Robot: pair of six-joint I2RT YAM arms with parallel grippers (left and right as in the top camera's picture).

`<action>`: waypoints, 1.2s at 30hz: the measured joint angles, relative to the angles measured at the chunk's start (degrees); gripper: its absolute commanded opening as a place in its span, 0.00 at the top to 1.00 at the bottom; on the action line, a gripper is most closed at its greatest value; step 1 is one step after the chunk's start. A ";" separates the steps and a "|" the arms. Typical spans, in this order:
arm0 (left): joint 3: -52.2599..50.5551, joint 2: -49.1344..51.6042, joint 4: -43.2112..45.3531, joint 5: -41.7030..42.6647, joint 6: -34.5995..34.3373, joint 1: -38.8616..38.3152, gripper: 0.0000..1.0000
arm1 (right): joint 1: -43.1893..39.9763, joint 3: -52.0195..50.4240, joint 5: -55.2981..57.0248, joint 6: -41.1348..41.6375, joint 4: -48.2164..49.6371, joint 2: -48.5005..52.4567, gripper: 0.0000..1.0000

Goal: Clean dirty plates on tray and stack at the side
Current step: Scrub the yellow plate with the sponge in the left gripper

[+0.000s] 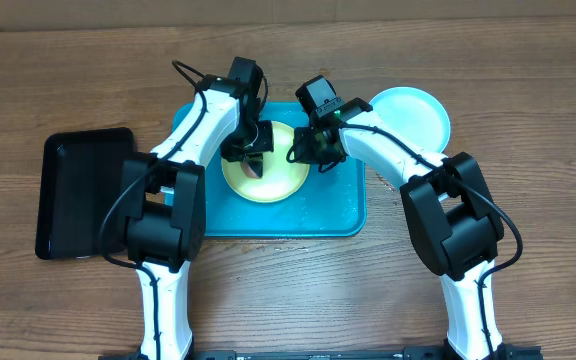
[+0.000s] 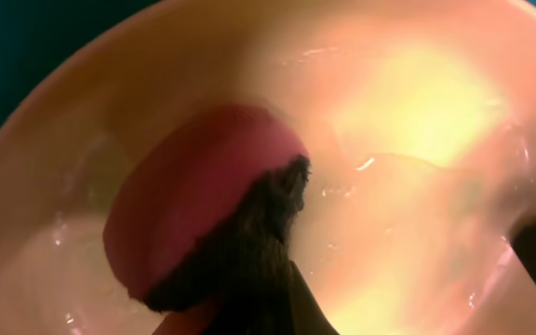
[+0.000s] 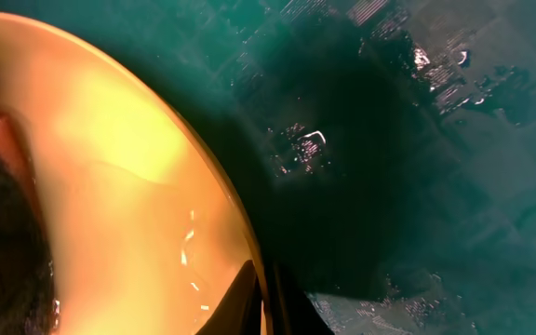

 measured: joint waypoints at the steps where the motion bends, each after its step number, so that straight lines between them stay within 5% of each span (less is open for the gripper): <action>1: -0.11 0.00 -0.04 0.85 0.90 0.09 0.96 | -0.02 0.00 0.07 -0.02 -0.09 -0.04 0.95; 11: -0.85 0.28 -1.86 15.45 13.77 0.31 0.96 | -0.04 0.00 0.44 -0.22 -0.33 -0.17 0.95; 19: -0.85 0.83 -1.20 19.21 15.17 0.83 0.96 | -0.04 0.00 0.44 -0.20 -0.28 -0.17 0.95; 36: 1.27 0.07 -12.20 -20.92 -1.75 1.64 0.96 | 1.07 0.02 -1.49 0.04 -0.87 -0.17 0.96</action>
